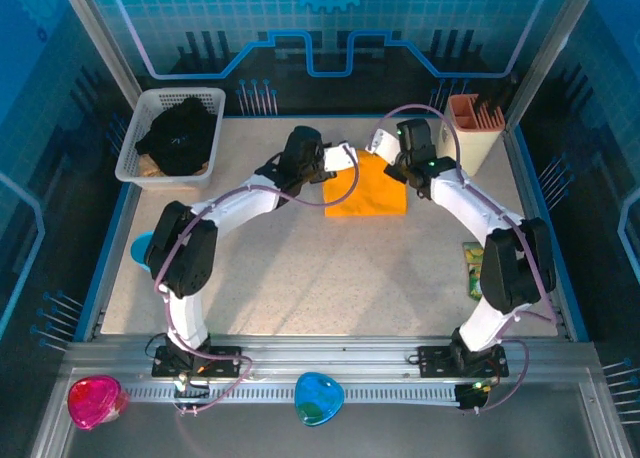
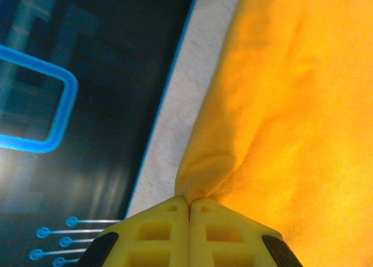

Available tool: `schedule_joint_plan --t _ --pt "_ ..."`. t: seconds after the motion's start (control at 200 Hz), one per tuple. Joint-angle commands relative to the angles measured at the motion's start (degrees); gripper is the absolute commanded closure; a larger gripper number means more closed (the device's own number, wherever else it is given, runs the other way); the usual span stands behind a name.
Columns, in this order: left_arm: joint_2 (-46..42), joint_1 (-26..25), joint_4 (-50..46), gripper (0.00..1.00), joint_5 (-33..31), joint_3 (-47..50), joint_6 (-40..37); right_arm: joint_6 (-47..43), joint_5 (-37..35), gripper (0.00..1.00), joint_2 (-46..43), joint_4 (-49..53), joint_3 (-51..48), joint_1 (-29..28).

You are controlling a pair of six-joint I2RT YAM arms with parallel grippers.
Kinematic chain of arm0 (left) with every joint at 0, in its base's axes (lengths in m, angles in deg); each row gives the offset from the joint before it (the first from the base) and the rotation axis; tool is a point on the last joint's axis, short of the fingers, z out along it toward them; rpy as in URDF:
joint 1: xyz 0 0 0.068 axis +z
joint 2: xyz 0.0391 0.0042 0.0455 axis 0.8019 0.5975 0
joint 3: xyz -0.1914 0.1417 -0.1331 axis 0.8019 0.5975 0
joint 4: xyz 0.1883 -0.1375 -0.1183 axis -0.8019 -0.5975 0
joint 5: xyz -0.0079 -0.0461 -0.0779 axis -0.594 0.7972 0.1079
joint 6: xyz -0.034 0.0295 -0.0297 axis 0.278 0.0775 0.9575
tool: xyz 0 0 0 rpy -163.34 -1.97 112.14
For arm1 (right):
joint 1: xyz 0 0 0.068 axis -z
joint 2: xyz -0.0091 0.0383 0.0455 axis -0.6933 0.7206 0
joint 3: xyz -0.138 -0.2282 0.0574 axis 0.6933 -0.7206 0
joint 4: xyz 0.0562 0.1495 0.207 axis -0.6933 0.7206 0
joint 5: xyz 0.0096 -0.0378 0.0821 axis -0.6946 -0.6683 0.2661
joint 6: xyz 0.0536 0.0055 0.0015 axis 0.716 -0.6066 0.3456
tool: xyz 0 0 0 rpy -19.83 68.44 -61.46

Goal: Fold and stack the t-shirts

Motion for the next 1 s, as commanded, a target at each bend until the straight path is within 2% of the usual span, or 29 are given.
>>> schedule_joint_plan --t 0.0,0.26,0.43,0.485,0.561,0.651,0.681,0.721,0.871,0.996 --pt "6.6 1.3 -4.8 1.00 2.6 -6.0 -0.5 1.0 2.4 1.00 5.3 1.7 3.3 1.5" --pt "19.8 4.5 -3.2 1.00 0.6 -15.0 2.9 2.5 4.0 1.00 20.3 -2.0 11.5 3.0" --pt "25.2 5.6 -1.9 1.00 0.5 -20.0 3.6 4.0 2.3 1.00 25.9 -2.8 16.0 4.0" --pt "26.5 5.7 -1.0 0.85 0.0 -21.2 3.8 4.8 1.6 1.00 26.9 -3.0 17.1 4.2" --pt "27.7 5.8 0.0 0.67 -1.0 -22.3 4.0 6.0 0.0 0.78 28.0 -4.0 17.8 4.3" --pt "27.9 5.9 3.2 0.23 -3.0 -21.7 5.4 7.4 -1.5 0.52 28.1 -5.5 17.7 4.3" --pt "27.5 5.9 4.7 0.12 -4.0 -20.9 6.0 8.4 -1.9 0.45 27.8 -5.8 17.5 4.3" --pt "26.5 5.9 7.0 0.03 -5.3 -19.7 7.1 10.3 -2.1 0.40 27.1 -5.7 17.4 4.4" --pt "20.4 5.9 8.9 0.01 -9.9 -16.1 13.1 21.5 -2.7 0.36 22.7 -1.1 18.1 5.5" --pt "13.4 6.3 10.5 0.00 -15.0 -11.7 16.9 27.9 -0.3 0.36 14.2 -2.5 12.5 6.4"
